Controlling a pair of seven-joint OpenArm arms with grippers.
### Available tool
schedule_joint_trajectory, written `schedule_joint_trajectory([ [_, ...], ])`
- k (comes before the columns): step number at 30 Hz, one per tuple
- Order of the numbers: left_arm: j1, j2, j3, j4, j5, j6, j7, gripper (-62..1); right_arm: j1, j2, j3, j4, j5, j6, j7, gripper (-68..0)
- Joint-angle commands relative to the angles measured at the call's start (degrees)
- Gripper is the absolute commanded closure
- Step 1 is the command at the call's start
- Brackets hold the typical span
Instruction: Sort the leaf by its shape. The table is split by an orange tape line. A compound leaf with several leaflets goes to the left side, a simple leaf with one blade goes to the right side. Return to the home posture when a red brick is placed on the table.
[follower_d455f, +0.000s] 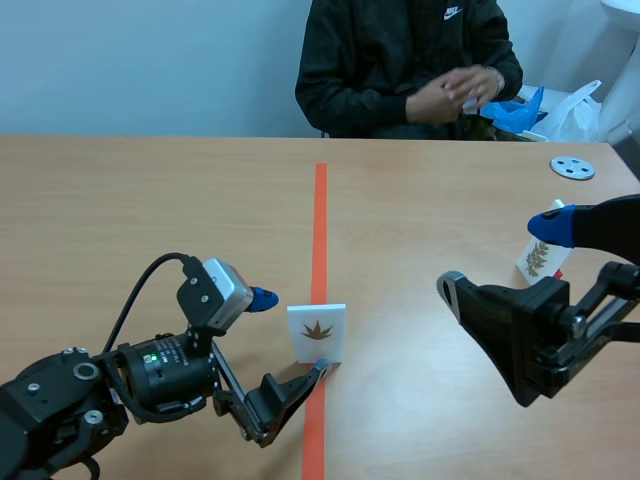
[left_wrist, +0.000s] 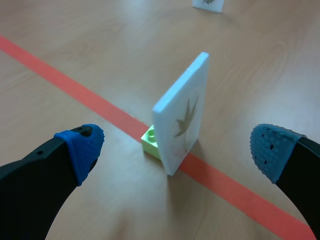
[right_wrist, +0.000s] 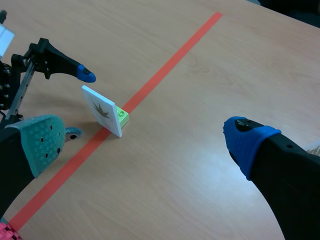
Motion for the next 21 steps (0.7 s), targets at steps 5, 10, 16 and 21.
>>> schedule_joint_trajectory([
  [5,-2.82,2.23,2.93,-2.01,-0.09,2.38,-2.34,-62.3,0.68,0.33,0.07,0.24,0.61,-0.02,1.01,-67.9],
  [10,-3.37,3.23,4.66,-3.04,-0.07,3.52,-2.32,-60.2,0.68,0.33,0.07,0.24,0.39,-0.02,1.01,-67.9],
  [16,-3.37,3.41,7.06,-3.08,-0.07,5.57,-2.1,-45.3,0.68,0.33,0.07,0.24,0.39,-0.02,1.01,-67.9],
  [21,-3.37,3.43,8.81,-3.26,-0.07,8.31,-2.08,-37.9,0.68,0.33,0.07,0.24,0.39,-0.02,1.01,-67.9],
])
